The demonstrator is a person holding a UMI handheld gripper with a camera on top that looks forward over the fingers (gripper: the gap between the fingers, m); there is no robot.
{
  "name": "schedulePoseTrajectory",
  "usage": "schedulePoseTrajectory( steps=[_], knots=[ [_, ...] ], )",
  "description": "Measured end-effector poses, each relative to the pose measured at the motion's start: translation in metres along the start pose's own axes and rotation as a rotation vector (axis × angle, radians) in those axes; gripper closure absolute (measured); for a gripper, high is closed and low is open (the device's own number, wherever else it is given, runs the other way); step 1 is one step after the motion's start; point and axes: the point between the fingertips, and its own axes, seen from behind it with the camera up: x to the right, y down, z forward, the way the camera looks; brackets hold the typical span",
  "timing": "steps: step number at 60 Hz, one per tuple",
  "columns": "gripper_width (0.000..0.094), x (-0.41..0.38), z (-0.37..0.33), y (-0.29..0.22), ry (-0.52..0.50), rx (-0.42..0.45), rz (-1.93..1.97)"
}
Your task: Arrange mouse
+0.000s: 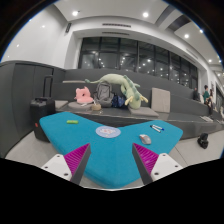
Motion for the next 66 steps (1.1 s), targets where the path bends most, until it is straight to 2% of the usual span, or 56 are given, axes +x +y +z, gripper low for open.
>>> schedulePoseTrajectory(
  steps=[6, 28, 45, 58, 66],
  knots=[
    [0.0084, 0.015, -0.003, 0.004, 0.020, -0.010, 0.005],
    [0.0084, 0.145, 0.017, 0.049, 0.125, -0.060, 0.000],
    [0.0083, 0.237, 0.032, 0.068, 0.179, -0.064, -0.002],
    [0.0082, 0.271, 0.053, 0.071, 0.161, -0.093, 0.040],
    [0.0079, 0.272, 0.084, 0.078, 0.109, -0.115, 0.065]
  ],
)
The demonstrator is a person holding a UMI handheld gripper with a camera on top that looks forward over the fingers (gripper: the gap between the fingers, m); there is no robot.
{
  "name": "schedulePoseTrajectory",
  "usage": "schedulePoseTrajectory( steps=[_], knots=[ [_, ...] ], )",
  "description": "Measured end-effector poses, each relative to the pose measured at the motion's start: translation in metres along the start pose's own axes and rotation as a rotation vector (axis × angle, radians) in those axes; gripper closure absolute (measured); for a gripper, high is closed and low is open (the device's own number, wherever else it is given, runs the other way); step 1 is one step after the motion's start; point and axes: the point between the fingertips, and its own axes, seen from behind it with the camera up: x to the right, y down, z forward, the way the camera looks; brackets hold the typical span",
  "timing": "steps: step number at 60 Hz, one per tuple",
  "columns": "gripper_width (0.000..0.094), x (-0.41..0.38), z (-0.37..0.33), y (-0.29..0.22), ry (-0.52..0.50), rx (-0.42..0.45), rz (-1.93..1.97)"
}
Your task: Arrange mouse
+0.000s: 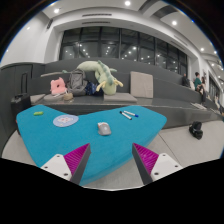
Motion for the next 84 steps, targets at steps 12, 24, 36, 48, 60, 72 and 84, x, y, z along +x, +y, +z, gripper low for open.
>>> schedulePoseTrajectory(
  steps=[12, 24, 36, 48, 60, 72, 84],
  knots=[
    [0.0080, -0.014, 0.056, 0.001, -0.068, -0.018, 0.035],
    [0.0080, -0.027, 0.122, 0.006, -0.104, -0.039, 0.016],
    [0.0079, -0.041, 0.181, 0.008, -0.136, -0.067, 0.016],
    [0.0077, -0.054, 0.242, 0.014, -0.146, -0.114, 0.019],
    [0.0071, -0.064, 0.292, 0.006, -0.145, -0.142, 0.013],
    [0.0079, -0.064, 0.327, 0.012, -0.118, -0.209, 0.025],
    [0.0444, -0.057, 0.337, 0.019, -0.092, -0.238, 0.049]
  ],
)
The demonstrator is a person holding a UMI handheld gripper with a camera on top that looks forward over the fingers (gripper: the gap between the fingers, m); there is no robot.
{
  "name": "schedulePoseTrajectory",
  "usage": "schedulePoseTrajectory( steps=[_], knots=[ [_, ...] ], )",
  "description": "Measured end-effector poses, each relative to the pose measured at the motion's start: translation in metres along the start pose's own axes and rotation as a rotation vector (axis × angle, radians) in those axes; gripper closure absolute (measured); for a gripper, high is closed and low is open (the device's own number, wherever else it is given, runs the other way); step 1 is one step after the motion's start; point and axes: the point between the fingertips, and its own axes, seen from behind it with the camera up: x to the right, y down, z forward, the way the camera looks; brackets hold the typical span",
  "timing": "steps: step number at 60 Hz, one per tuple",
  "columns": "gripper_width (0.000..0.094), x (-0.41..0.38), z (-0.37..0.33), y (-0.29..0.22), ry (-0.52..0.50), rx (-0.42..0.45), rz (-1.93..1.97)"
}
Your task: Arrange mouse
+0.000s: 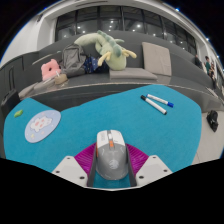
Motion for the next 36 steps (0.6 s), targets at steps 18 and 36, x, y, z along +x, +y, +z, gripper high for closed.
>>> schedulePoseTrajectory(
  steps=[18, 36],
  knots=[
    [0.0608, -0.026, -0.034, -0.051, -0.016, 0.060, 0.005],
    [0.0608, -0.178, -0.059, -0.157, -0.108, 0.187, -0.068]
  ],
)
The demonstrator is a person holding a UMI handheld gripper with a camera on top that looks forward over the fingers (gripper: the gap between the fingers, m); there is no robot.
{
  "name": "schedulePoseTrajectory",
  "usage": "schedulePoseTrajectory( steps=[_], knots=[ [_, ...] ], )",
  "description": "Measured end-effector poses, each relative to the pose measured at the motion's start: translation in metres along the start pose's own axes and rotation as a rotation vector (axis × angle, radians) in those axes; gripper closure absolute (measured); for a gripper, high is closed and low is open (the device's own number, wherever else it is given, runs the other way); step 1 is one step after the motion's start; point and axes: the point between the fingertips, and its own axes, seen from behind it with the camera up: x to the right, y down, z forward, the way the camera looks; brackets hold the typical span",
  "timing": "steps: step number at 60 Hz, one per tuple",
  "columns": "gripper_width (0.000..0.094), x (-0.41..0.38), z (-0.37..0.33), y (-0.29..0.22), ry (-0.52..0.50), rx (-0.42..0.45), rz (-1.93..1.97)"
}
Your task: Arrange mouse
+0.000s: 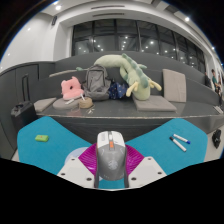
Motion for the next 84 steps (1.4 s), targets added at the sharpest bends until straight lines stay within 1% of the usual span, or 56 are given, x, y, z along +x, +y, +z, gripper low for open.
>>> schedulePoseTrajectory(
  steps=[6, 11, 15, 25, 26, 27, 29, 33, 36, 39, 40, 48, 53, 58, 65, 71, 77, 84],
  knots=[
    [0.0606, -0.048, 0.037, 0.011, -0.023, -0.030, -0.007],
    [0.0606, -0.076, 0.068, 0.035, -0.015, -0.068, -0.008],
    [0.0600, -0.088, 0.091, 0.059, 0.000, -0.115, -0.010],
    [0.0589, -0.094, 0.126, 0.108, 0.023, -0.194, -0.006],
    [0.0538, -0.093, 0.129, 0.111, 0.030, -0.198, -0.009],
    [0.0543, -0.092, 0.131, 0.113, 0.037, -0.200, -0.014],
    [0.0505, -0.090, 0.135, 0.117, 0.040, -0.199, -0.024],
    [0.0407, -0.089, 0.137, 0.112, 0.053, -0.167, -0.028],
    [0.0212, -0.089, 0.137, 0.111, 0.057, -0.165, -0.019],
    [0.0057, -0.089, 0.133, 0.106, 0.060, -0.138, -0.008],
    [0.0085, -0.089, 0.131, 0.104, 0.061, -0.129, -0.001],
    [0.0089, -0.092, 0.088, 0.086, 0.049, -0.088, 0.027],
    [0.0090, -0.095, 0.037, 0.084, 0.050, -0.082, 0.027],
    [0.0089, -0.091, -0.021, 0.083, 0.063, -0.037, 0.022],
    [0.0083, -0.085, -0.105, 0.096, 0.095, -0.021, 0.001],
    [0.0088, -0.087, -0.166, 0.113, 0.084, -0.006, -0.001],
    [0.0090, -0.090, -0.218, 0.129, 0.080, 0.011, 0.016],
    [0.0084, -0.087, -0.262, 0.147, 0.105, 0.026, 0.027]
  ],
)
